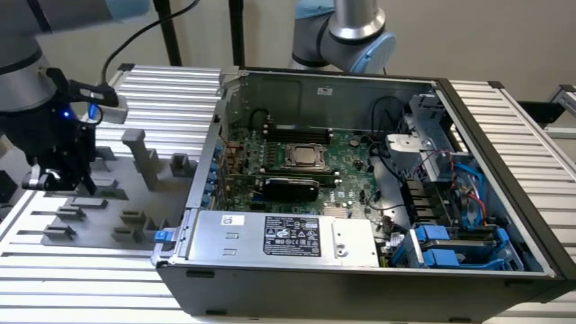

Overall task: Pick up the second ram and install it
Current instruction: 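Pick up the second ram and move it above second insertion slot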

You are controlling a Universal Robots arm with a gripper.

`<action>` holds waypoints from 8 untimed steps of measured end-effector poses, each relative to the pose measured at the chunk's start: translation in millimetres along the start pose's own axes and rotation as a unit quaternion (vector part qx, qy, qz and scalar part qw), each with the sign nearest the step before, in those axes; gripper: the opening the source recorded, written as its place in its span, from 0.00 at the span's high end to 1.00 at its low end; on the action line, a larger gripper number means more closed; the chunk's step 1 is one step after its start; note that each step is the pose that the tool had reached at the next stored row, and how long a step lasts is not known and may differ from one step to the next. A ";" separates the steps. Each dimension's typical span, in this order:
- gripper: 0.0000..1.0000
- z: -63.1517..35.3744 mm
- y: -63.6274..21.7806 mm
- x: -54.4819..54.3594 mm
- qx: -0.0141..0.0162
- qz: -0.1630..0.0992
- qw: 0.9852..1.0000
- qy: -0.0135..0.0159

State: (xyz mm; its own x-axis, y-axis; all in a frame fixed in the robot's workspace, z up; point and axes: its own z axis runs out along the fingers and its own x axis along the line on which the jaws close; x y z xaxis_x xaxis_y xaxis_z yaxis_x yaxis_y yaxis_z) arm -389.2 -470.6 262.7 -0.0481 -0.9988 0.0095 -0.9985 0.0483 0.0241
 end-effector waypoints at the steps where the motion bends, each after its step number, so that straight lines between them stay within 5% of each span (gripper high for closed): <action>1: 1.00 -4.5 0.1 0.1 0.000 0.000 1.000 0.000; 8: 1.00 -36.4 -1.5 0.3 0.000 0.000 1.000 0.000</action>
State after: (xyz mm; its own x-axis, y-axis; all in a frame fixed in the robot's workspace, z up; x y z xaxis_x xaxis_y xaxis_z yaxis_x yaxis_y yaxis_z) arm -386.9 -470.7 299.1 -0.0474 -0.9988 0.0094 -0.9986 0.0476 0.0241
